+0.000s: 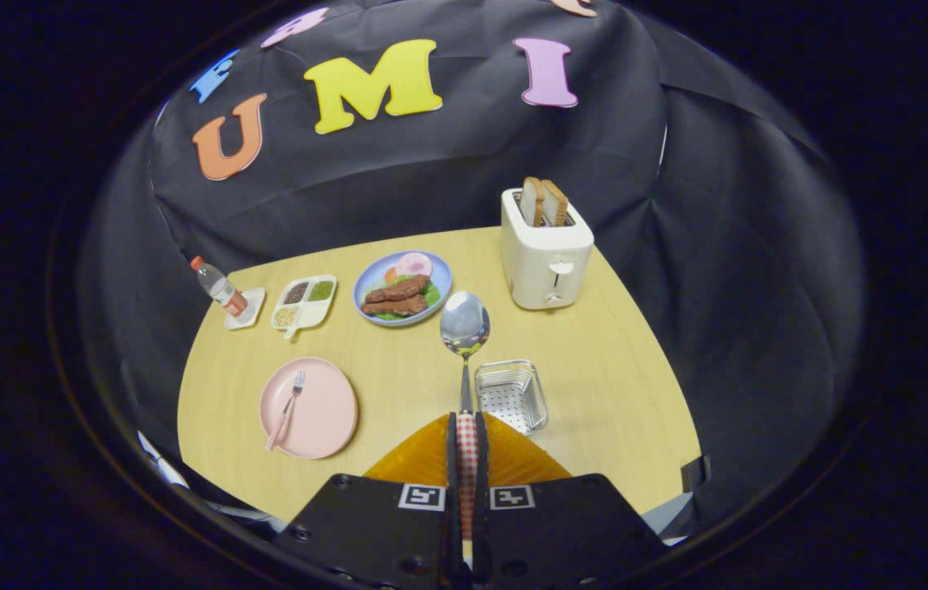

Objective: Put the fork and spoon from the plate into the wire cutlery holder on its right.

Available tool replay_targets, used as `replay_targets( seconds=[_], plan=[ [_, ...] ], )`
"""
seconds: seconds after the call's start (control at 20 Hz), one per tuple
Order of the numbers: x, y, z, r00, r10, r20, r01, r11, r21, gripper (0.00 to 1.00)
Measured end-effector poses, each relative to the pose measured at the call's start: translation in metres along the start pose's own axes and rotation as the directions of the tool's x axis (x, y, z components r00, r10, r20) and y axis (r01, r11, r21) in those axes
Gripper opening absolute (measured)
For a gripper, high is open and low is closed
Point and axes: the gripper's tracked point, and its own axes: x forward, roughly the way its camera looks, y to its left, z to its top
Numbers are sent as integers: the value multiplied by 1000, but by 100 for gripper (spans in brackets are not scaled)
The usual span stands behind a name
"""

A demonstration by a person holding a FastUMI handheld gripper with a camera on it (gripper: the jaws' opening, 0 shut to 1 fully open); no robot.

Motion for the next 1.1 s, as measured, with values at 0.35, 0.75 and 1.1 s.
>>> replay_targets(
  seconds=[0.35, 0.75, 1.1],
  plan=[
    [16, -15, -19, 977, 36, -211, -33, 999, 18, 5],
    [40, -30, -27, 902, 8, -432, 5, 1000, 29, 5],
    [69, -41, -29, 810, -10, -586, 16, 1000, 5, 5]
  ],
)
